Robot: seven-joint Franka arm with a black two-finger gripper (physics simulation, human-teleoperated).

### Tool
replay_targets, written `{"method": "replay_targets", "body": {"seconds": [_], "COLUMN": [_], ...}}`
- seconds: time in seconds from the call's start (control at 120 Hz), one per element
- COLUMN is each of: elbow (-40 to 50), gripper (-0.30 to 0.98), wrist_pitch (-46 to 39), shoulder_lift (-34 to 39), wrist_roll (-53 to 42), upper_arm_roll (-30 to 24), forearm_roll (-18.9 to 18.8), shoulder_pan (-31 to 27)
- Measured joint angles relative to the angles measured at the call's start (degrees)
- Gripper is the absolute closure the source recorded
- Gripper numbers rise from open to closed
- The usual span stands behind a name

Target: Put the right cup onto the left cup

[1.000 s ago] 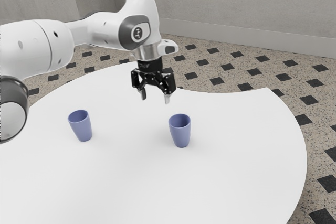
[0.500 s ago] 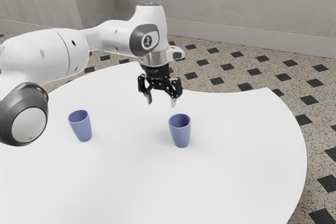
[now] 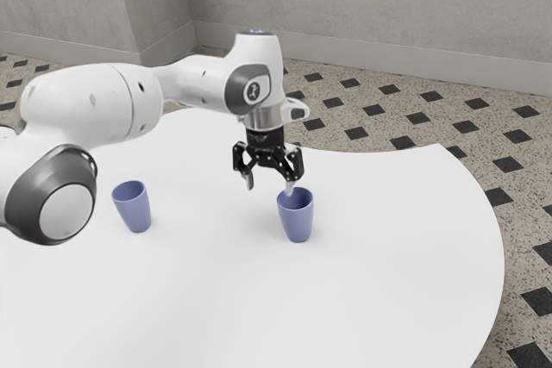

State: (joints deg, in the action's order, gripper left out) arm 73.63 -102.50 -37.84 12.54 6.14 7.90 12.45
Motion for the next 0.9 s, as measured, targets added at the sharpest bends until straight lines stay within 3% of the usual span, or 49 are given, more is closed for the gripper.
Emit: {"method": "replay_targets", "body": {"seconds": [0.575, 0.767, 0.9], "elbow": [-0.80, -1.19, -1.35], "gripper": [0.03, 0.09, 0.23], "wrist_pitch": [-1.27, -1.50, -1.83], "shoulder_lift": [-3.54, -3.64, -3.62], "wrist_roll": [0.85, 0.97, 1.03], "upper_arm_roll": [-0.67, -0.32, -0.29], "forearm_roll": [0.10, 0.06, 0.03], "shoulder_pan": [0.56, 0.60, 0.73]}}
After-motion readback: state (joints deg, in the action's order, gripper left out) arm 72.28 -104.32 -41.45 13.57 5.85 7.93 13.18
